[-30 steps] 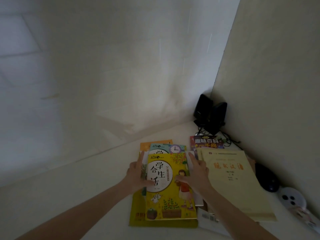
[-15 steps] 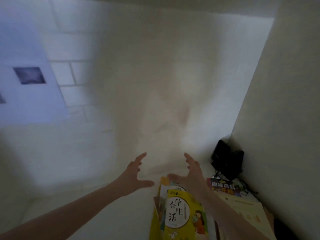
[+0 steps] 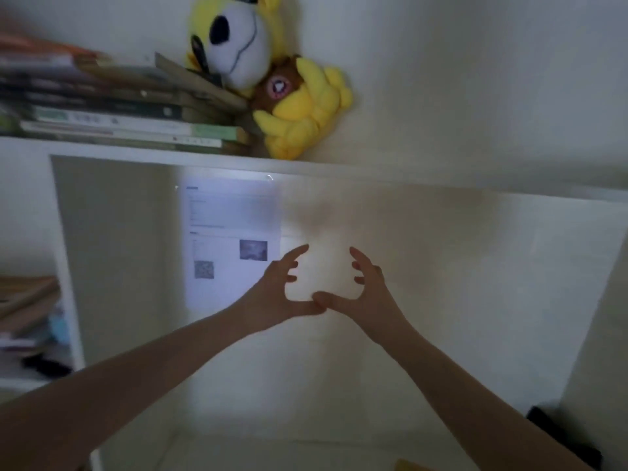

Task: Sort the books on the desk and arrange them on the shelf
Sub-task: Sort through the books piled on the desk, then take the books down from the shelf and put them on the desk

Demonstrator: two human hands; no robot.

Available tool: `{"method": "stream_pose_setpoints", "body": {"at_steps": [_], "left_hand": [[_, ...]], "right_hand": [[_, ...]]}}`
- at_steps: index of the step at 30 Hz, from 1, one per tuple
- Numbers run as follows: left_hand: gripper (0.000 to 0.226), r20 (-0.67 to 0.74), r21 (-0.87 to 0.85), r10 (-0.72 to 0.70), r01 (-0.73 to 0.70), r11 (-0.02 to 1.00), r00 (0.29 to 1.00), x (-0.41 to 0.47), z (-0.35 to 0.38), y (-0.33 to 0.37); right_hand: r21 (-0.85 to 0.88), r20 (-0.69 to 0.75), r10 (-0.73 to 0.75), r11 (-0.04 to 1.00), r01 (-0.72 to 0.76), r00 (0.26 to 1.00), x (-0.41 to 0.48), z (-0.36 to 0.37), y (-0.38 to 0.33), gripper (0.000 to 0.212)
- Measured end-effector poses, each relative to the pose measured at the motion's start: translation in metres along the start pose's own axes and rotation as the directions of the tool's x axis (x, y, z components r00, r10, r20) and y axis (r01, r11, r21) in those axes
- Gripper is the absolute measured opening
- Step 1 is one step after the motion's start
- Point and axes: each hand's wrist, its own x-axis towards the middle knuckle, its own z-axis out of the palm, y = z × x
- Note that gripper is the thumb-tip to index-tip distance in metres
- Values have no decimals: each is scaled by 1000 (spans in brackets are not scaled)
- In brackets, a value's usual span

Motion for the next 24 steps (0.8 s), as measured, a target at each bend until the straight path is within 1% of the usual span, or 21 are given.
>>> {"method": "stream_pose_setpoints", "body": {"at_steps": [7,8,9,11,12,13,14,15,16,20,22,24], "left_hand": [[97,-127,46,75,-70,996,989,-28,-94,33],[97,-143,64,85,-76,995,986,-34,-106,39],[98,-160,87,101,-88,992,982,-39,-118,45],[97,-205,142,142,-114,983,968,-49,-140,57],[95,-227,169,165,-128,977,960,-53,-151,63],[94,-247,191,183,-138,972,951,-58,-161,69],[95,-267,211,199,-145,967,943,-62,-170,74],[97,-282,233,216,-151,961,935,-66,-179,79],[98,-295,250,230,-157,955,927,-70,-188,84],[94,-345,281,275,-181,942,897,-79,-218,98],[104,-373,281,258,-157,947,891,-82,-231,100],[110,-399,302,252,-133,944,882,-84,-245,99]], "right_hand": [[75,33,-156,985,153,987,9,26,-87,92],[99,51,-171,981,165,984,7,28,-99,86],[136,74,-192,974,181,979,8,30,-108,73],[219,133,-232,955,200,964,9,34,-127,39],[244,145,-256,945,216,956,9,37,-139,35],[214,145,-283,945,249,948,11,41,-148,44],[178,125,-304,943,280,944,12,44,-158,60],[157,101,-332,936,315,938,15,48,-166,70],[162,80,-360,925,345,929,18,52,-176,73],[228,62,-437,882,413,898,34,56,-203,79],[277,52,-455,862,425,889,41,58,-213,73],[262,38,-475,854,450,879,44,59,-221,72]]}}
